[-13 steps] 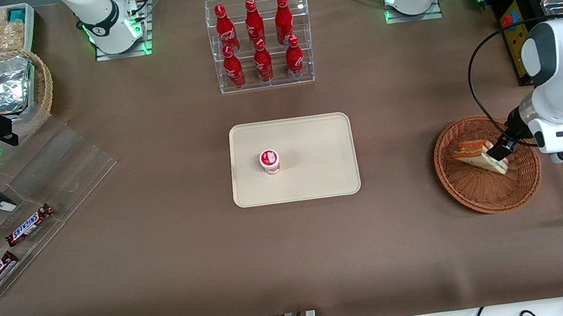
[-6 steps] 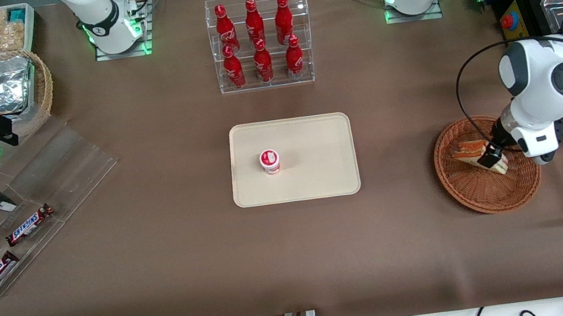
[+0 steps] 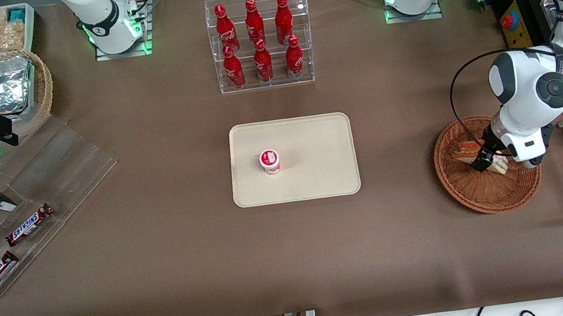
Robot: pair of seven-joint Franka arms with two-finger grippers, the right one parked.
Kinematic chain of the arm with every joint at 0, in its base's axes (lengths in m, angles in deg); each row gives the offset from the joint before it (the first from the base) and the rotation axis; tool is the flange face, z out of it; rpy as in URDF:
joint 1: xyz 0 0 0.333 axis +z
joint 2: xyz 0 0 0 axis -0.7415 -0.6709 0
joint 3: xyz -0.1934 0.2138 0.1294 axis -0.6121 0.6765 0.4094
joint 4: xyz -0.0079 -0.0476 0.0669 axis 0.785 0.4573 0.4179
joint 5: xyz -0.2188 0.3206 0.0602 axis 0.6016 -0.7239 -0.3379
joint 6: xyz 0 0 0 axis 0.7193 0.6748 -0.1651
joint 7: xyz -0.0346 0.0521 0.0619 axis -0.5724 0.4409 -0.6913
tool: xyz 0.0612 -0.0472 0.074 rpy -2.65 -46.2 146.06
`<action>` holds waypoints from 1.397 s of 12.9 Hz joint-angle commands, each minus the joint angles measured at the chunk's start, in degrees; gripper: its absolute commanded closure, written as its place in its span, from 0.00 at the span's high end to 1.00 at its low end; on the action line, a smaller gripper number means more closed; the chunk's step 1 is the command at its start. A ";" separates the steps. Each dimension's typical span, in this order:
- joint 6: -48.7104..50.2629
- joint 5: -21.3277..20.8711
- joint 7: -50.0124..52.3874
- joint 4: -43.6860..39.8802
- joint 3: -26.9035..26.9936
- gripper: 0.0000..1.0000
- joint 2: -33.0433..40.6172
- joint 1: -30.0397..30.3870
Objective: Place sandwich from basket to tray
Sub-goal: 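Close the left gripper on the wrapped sandwich and lift it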
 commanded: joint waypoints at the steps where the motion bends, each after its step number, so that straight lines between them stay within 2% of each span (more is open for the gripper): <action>1: -0.81 -3.50 1.14 0.25 -0.01 0.00 0.06 0.34; 2: -0.81 -4.83 1.23 0.34 -0.09 0.00 0.06 0.52; 6: 2.86 -5.01 -0.78 -1.58 -0.09 0.00 2.07 0.87; 11: 21.92 -5.01 -9.39 -13.17 -2.63 0.00 4.98 0.08; 14: 29.41 -5.10 -12.65 -18.20 -8.42 0.00 4.89 -0.01; 18: 30.39 -5.19 -12.66 -19.70 -17.03 0.00 4.89 -0.09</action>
